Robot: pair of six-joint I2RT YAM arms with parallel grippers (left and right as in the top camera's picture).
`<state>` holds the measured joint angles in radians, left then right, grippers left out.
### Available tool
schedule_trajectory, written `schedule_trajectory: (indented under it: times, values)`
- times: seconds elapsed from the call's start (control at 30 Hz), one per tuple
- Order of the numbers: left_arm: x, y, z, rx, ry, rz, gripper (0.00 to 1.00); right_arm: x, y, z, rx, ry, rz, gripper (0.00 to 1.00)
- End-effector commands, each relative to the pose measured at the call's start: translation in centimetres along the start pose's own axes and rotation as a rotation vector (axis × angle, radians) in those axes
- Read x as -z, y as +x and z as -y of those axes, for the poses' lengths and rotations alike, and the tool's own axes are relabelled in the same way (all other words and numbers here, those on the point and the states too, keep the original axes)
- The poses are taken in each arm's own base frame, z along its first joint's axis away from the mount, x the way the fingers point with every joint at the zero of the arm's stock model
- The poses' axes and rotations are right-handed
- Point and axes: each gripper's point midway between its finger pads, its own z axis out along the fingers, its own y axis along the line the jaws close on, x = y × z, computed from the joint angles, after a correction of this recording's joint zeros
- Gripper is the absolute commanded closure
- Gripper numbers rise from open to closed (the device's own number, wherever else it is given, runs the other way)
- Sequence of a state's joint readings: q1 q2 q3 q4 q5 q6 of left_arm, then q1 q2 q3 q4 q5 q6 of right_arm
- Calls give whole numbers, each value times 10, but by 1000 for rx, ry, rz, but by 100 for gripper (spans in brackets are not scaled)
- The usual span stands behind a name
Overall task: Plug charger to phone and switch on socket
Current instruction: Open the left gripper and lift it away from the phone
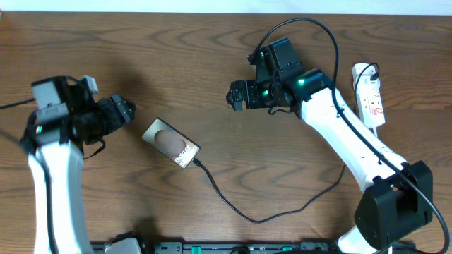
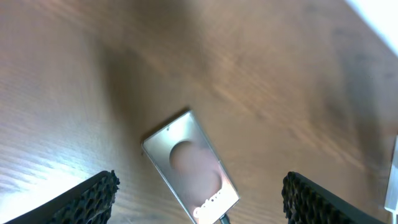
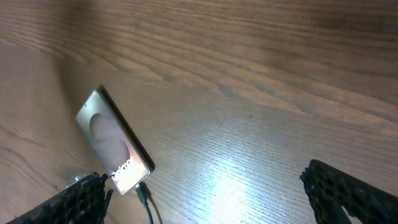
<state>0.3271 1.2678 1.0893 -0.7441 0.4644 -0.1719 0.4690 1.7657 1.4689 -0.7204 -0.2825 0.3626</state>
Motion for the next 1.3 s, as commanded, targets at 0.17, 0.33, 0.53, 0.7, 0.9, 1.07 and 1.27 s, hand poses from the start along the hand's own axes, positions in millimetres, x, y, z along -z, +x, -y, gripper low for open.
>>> schedule_trajectory:
  times: [0.17, 0.33, 0.53, 0.7, 0.9, 1.07, 1.27]
  values:
    - [76, -15, 34, -183, 37, 258, 14, 5, -3, -5, 21, -4, 12, 1]
    - [87, -14, 39, -198, 45, 293, 14, 5, -1, -4, 18, -1, 5, 1]
    - [82, -11, 36, -188, 40, 270, 14, 5, 0, -4, 18, 0, 3, 1]
    - [79, -10, 35, -182, 37, 255, 14, 5, 0, -4, 17, 0, 2, 1]
    - [78, -10, 34, -180, 36, 251, 14, 5, 1, -3, 17, 1, 0, 1]
    - [78, -10, 34, -180, 36, 251, 14, 5, 1, -4, 17, 1, 0, 1]
    - [78, -10, 34, -180, 36, 251, 14, 5, 1, -3, 17, 1, 0, 1]
